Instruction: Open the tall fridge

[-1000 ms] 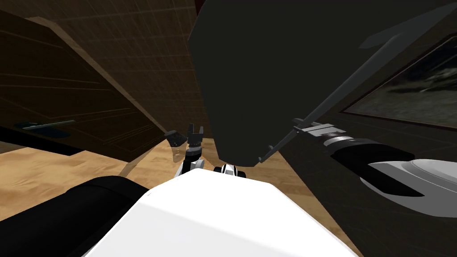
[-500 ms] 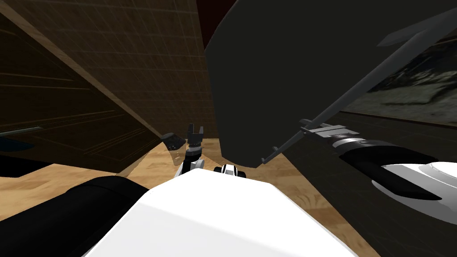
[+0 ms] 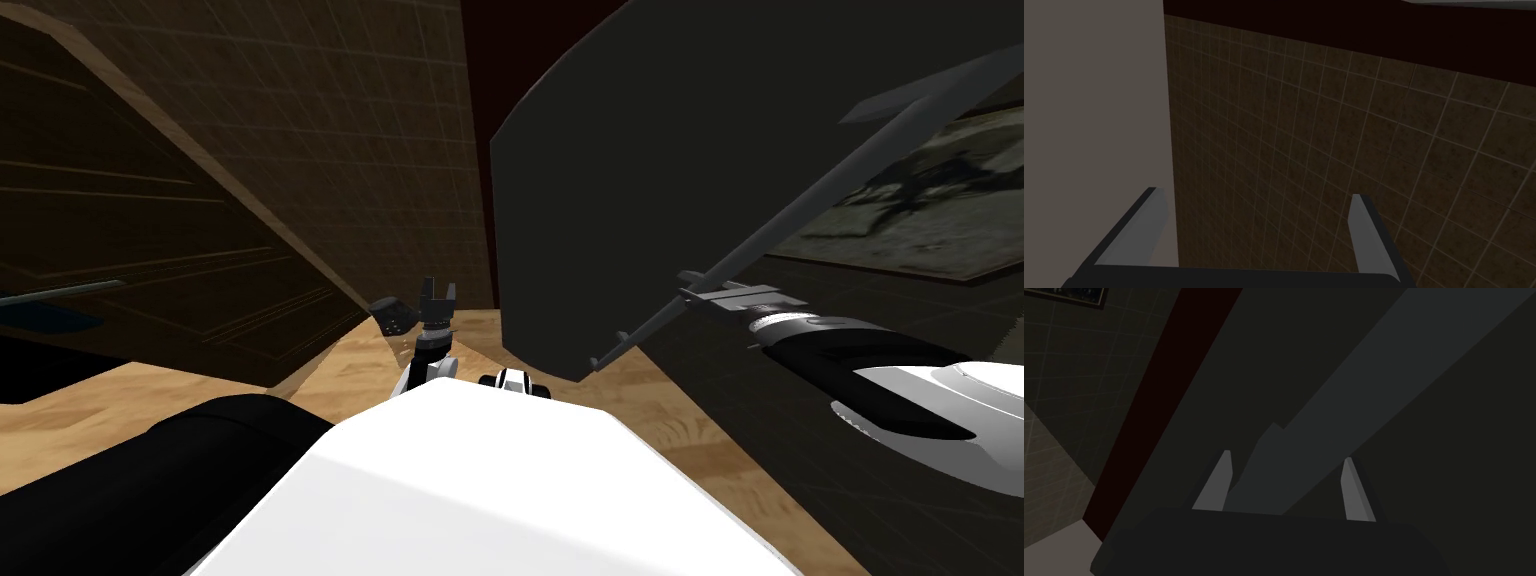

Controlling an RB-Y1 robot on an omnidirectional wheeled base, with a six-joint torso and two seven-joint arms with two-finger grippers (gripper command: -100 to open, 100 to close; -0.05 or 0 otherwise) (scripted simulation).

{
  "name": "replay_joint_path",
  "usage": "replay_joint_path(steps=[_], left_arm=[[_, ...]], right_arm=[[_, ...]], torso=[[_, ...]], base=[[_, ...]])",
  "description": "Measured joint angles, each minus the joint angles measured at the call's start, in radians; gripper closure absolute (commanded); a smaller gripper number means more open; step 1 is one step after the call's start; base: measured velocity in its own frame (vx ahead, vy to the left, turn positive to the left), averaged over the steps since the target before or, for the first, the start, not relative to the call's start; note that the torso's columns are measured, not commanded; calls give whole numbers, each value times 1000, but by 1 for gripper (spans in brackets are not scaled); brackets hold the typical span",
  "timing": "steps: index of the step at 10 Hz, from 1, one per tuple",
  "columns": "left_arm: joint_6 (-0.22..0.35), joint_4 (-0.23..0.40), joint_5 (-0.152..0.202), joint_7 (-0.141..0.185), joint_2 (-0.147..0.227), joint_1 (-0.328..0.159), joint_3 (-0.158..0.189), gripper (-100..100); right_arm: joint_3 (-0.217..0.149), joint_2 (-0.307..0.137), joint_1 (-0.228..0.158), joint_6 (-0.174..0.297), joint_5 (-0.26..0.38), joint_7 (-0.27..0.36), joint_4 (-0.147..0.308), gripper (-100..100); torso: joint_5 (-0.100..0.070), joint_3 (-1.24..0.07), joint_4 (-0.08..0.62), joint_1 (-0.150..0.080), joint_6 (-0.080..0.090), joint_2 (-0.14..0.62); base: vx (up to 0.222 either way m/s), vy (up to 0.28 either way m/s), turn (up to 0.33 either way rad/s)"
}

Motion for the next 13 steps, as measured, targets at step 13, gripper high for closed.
replay_joint_path(steps=[13], left_arm=[[0,0,0,0,0,0,0,0]], right_arm=[[293,-35,-342,-109,-35,51,386,100]], torso=[[1,2,4,-5,5,4]], base=[[-50,73,24]])
